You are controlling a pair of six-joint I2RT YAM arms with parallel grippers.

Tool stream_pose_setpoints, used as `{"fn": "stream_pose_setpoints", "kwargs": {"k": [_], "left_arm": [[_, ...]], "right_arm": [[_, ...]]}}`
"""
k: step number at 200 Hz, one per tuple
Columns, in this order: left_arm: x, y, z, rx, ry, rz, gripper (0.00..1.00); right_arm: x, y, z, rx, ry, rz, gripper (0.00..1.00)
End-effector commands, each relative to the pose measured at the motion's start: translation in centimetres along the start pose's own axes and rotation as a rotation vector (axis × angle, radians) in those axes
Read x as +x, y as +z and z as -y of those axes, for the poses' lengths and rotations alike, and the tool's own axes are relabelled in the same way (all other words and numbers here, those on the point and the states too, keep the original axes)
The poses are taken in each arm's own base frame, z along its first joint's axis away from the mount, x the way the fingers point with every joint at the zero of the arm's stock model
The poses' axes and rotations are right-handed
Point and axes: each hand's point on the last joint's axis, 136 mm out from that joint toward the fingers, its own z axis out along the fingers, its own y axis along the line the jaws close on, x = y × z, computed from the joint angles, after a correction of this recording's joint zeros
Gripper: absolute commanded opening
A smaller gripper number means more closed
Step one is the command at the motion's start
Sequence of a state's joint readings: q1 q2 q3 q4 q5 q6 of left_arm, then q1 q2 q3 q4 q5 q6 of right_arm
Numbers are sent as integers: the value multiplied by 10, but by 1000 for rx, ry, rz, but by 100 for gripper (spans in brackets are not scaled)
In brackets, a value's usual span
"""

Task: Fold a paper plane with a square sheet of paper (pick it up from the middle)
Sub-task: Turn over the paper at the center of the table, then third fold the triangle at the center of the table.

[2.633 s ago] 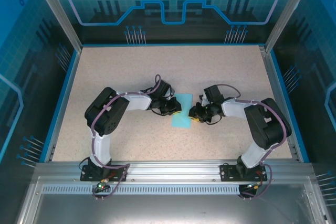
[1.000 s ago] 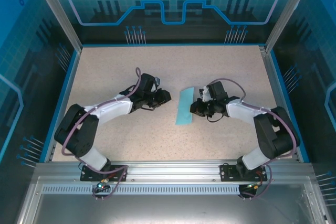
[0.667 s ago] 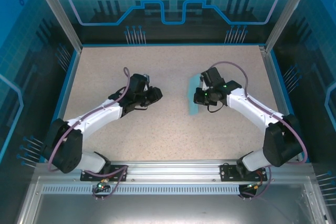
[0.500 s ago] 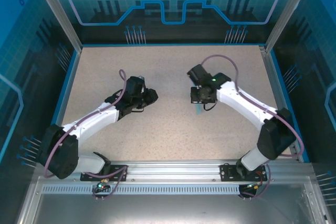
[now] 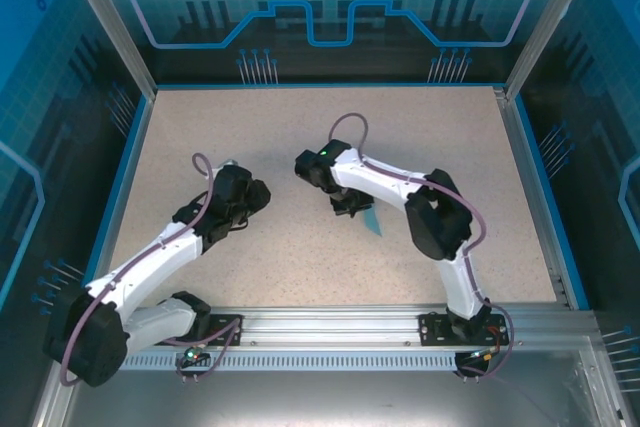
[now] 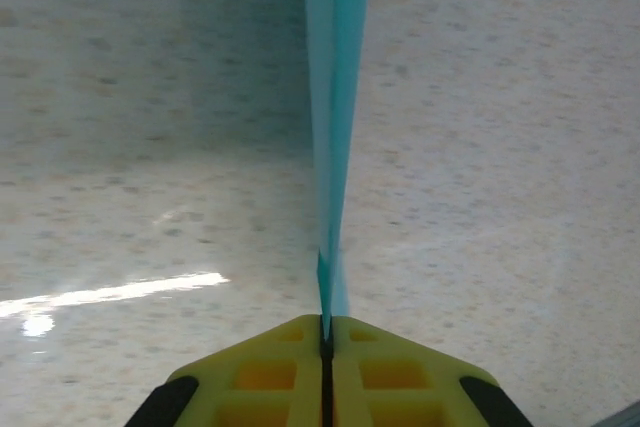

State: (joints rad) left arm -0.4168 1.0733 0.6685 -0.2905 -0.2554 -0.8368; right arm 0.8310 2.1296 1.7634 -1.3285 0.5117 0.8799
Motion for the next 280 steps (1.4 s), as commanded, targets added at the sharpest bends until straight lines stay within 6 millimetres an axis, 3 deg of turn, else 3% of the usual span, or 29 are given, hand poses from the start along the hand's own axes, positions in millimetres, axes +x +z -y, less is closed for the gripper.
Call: {"fn": "stream_pose_setpoints", "kwargs": {"k": [1, 41, 67, 96, 119, 148, 171, 201, 240, 280], "left_arm": [[-5, -6, -21, -72, 15, 34, 45], [-6, -10, -24, -71, 46, 30, 46], [-3, -10, -19, -48, 55, 6, 49], [-1, -9, -10, -27, 71, -38, 50], [6, -2, 1, 16, 74, -86, 50], [22, 11, 28, 137, 68, -189, 51], [35, 25, 42, 161, 58, -281, 48], [51, 39, 60, 192, 62, -356, 47], [65, 50, 73, 175, 81, -411, 43], [76, 57, 79, 181, 90, -465, 42]], "right_arm": [[7, 5, -26, -33, -17, -73, 9], [-5, 2, -78, -235, -32, -114, 19], [-13, -18, -102, -488, 3, -122, 24], [-30, -44, -97, -777, 68, -52, 34], [-35, -47, -80, -922, 102, -10, 37], [-27, -24, -64, -1000, 137, -23, 29], [-20, -14, -66, -1079, 146, -45, 24], [-10, 9, -71, -1059, 141, -81, 21], [2, 44, -77, -1006, 238, -135, 20], [6, 55, -81, -983, 336, -139, 19]]}}
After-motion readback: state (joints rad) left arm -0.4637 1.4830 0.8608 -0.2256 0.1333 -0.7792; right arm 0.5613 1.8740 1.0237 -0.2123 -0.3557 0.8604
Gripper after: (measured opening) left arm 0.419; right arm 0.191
